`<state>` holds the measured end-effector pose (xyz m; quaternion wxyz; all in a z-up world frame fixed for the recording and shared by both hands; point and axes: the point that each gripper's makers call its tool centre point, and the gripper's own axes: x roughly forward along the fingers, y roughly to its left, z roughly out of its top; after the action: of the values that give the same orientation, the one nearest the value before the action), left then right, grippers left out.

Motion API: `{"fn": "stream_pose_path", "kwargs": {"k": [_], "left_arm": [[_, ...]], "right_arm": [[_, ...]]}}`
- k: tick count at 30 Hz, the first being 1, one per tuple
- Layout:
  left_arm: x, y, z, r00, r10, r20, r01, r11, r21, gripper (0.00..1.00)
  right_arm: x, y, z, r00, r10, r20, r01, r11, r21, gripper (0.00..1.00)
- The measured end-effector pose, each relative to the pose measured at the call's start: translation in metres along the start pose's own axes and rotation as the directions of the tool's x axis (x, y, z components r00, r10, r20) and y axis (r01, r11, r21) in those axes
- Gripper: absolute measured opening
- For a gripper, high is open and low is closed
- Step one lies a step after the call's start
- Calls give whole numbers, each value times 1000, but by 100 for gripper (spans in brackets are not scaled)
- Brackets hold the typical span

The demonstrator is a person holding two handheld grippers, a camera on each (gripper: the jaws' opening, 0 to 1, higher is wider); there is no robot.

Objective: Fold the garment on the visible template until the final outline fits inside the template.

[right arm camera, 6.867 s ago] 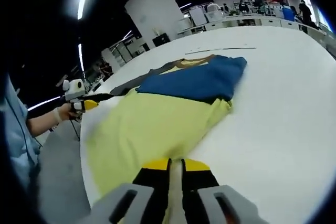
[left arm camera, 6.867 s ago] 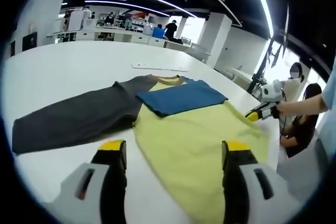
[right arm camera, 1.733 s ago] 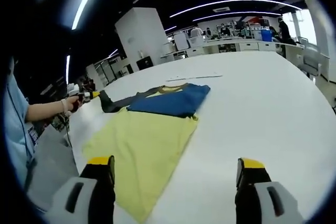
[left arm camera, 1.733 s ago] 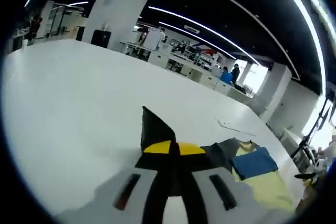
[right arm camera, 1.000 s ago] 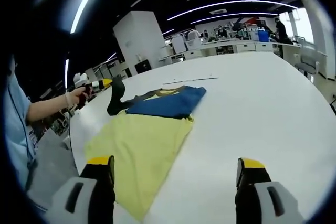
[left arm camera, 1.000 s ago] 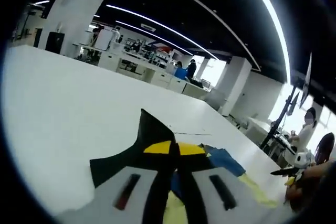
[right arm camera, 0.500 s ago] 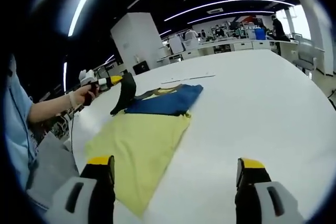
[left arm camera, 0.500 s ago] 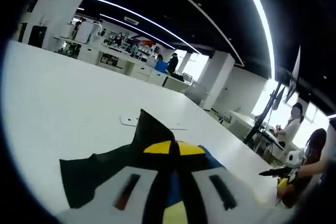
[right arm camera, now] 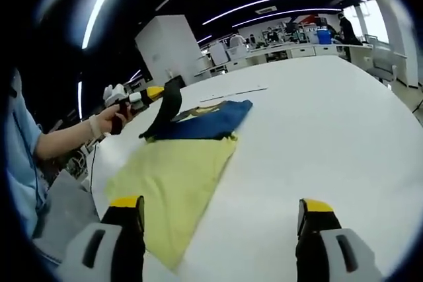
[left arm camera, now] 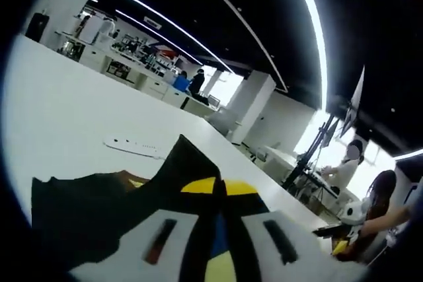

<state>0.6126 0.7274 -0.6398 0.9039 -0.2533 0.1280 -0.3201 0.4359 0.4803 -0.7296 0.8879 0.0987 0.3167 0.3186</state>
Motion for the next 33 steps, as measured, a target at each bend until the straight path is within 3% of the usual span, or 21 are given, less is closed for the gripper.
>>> {"fn": "stream_pose_path", "kwargs": {"k": [3,14,17,26,33], "left_arm": [[11,-5,-9,1000,-20,7,20,1000,-16,0],[43,-28,-53,993,-109,-54,107,993,-41,0],[49,-33,-72,987,-128,-98,124,991,-48,0],[56,-42,-111,967,-172,-187,161,984,-73,0],[55,-42,-129,953,-181,-243,165,983,-85,0]], "right_arm": [[0,-1,-2,1000,-2,1,2,1000,9,97],[-7,-9,-11,1000,-26,2,26,999,44,97],[-8,-10,-14,1000,-32,0,32,998,53,97],[-6,-6,-14,1000,-21,7,20,997,71,97],[-1,-2,-10,1000,-8,12,8,998,66,96]]}}
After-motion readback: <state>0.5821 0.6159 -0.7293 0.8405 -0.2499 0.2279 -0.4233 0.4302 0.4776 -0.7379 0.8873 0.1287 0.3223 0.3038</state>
